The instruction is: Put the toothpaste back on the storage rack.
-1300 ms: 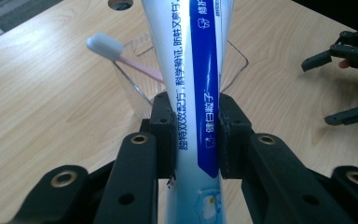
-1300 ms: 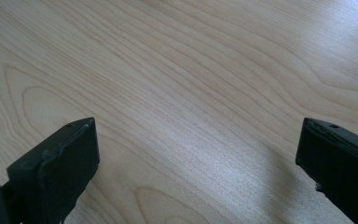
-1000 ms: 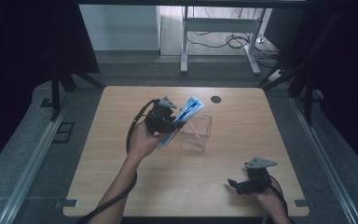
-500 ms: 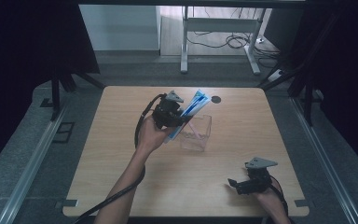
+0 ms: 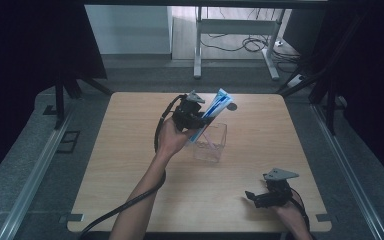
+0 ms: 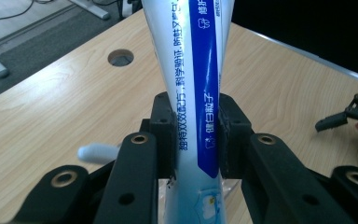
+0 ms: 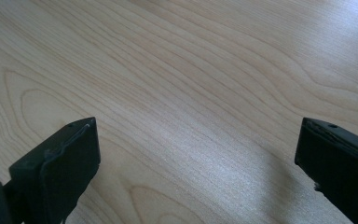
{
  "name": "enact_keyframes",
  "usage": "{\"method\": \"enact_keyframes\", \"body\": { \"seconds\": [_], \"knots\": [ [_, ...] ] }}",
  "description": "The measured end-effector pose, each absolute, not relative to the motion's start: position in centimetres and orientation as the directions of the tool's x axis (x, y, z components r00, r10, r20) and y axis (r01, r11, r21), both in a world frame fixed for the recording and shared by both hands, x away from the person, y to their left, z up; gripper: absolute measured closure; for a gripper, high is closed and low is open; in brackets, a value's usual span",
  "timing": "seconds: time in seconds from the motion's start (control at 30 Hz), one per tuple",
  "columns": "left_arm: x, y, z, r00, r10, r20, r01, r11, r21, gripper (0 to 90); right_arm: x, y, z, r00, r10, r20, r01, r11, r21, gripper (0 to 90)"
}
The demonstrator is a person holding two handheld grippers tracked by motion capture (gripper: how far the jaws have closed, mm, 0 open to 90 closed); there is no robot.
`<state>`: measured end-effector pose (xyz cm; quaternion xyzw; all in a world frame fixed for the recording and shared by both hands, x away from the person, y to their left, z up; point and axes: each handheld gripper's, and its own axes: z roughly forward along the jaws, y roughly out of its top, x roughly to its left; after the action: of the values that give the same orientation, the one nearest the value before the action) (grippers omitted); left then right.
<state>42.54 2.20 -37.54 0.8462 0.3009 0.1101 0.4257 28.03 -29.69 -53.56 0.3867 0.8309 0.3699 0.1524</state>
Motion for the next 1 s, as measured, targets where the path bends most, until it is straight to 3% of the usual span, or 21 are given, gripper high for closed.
{"method": "enact_keyframes", "body": {
  "seconds": [1.0],
  "knots": [
    [44.5, -1.3, -39.6, 0.787, 0.616, -0.032, 0.374, -0.434, 0.82, 72.1, 28.1, -29.8, -53.5, -0.66, 0.75, 0.035, 0.526, 0.429, 0.734, 0.7]
  ]
}}
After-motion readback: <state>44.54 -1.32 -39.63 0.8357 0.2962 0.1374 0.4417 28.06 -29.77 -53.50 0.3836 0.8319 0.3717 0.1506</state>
